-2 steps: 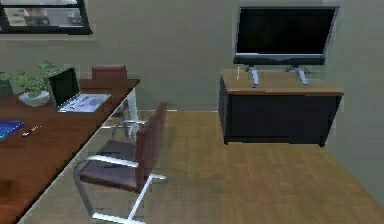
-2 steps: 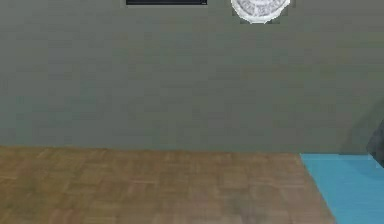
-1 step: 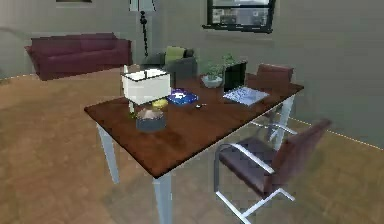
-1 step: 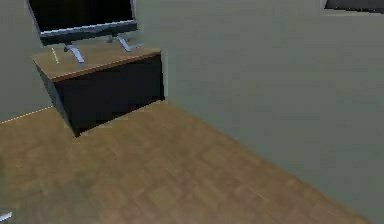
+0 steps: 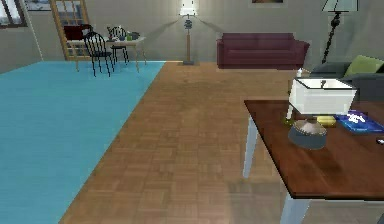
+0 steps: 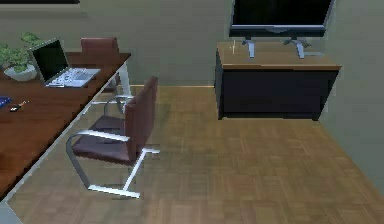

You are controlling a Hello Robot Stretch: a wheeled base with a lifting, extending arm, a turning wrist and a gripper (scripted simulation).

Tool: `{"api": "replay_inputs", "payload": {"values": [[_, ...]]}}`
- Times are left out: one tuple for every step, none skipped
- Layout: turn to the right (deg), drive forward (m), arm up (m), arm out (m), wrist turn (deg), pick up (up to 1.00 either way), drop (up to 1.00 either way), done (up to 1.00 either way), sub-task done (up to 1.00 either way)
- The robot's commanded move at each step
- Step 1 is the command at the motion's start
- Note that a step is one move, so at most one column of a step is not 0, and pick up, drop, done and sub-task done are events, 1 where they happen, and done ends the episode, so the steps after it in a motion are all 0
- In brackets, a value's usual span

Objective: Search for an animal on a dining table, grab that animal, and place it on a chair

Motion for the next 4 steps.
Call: {"api": "replay_inputs", "payload": {"values": [[-9.0, 0.00, 0.00, 0.00, 0.0, 0.00, 0.00, 0.00, 0.00], [0.0, 0.40, 0.00, 0.00, 0.0, 0.00, 0.00, 0.00, 0.00], [9.0, 0.00, 0.00, 0.00, 0.0, 0.00, 0.00, 0.00, 0.00], [0.0, 1.00, 0.00, 0.00, 0.0, 0.00, 0.00, 0.00, 0.00]]}}
